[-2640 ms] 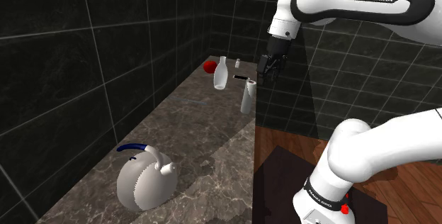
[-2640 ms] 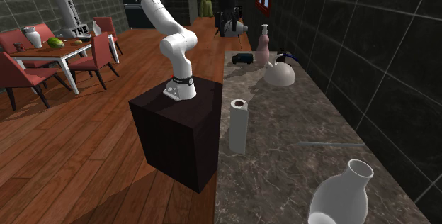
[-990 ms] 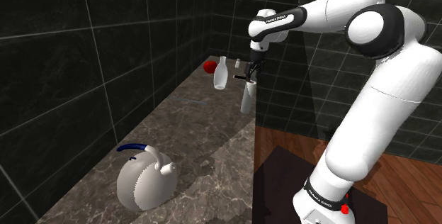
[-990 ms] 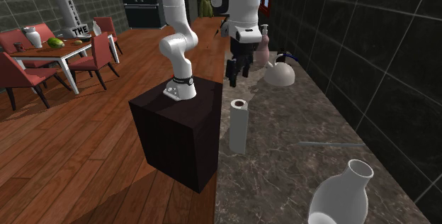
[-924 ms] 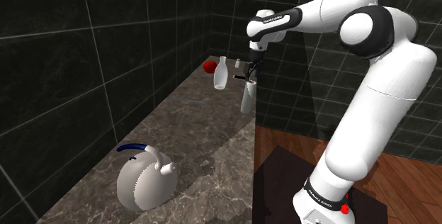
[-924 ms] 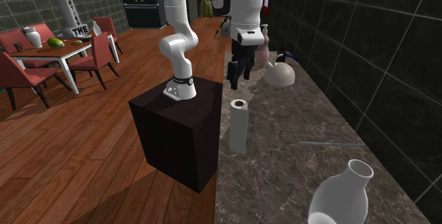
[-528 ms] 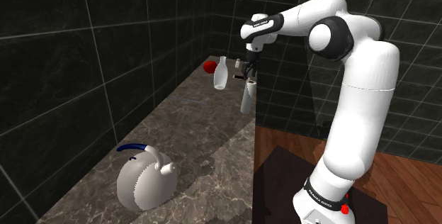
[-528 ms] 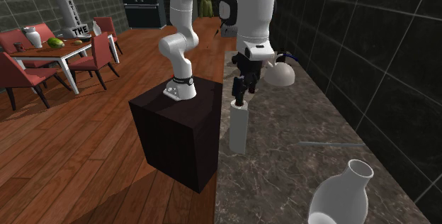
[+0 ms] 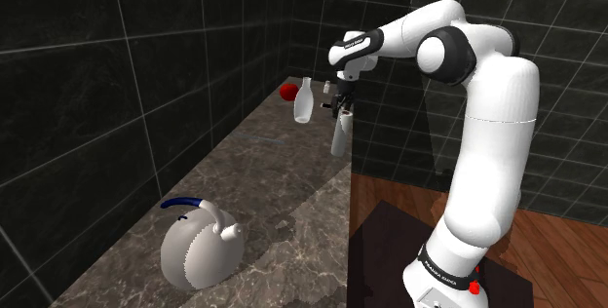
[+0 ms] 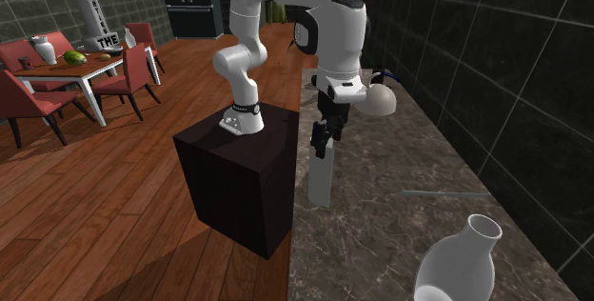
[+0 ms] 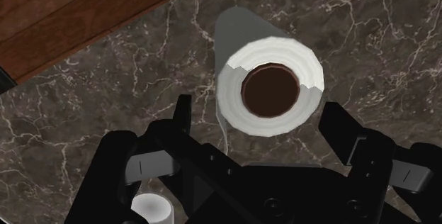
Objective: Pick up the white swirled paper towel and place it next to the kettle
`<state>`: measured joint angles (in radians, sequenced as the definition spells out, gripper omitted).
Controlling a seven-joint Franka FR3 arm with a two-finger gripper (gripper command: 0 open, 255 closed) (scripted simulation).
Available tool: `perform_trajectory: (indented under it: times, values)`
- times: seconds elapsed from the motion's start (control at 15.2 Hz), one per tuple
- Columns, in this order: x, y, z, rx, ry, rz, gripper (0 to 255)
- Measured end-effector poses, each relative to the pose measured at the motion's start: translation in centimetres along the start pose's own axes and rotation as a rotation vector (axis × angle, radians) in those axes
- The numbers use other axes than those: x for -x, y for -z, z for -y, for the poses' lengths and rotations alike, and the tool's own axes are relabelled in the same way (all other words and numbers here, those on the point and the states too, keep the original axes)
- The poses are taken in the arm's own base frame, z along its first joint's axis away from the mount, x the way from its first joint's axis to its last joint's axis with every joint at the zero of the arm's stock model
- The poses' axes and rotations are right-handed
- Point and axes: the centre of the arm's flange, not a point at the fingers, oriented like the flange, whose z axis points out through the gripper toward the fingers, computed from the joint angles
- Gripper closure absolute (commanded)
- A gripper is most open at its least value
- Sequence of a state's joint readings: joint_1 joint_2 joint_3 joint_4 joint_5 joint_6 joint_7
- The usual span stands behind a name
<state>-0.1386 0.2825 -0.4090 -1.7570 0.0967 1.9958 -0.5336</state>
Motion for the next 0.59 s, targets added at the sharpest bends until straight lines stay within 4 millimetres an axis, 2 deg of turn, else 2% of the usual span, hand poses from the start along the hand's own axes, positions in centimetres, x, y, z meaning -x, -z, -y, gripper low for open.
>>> perform_trajectory:
  times: [0.4, 0.46, 0.59]
  values:
    - [0.08, -0.36, 0.00, 0.000, 0.000, -0.001, 0]
    - [0.08, -0.36, 0.00, 0.000, 0.000, -0.001, 255]
    - [0.07, -0.35, 0.01, 0.000, 0.000, -0.001, 255]
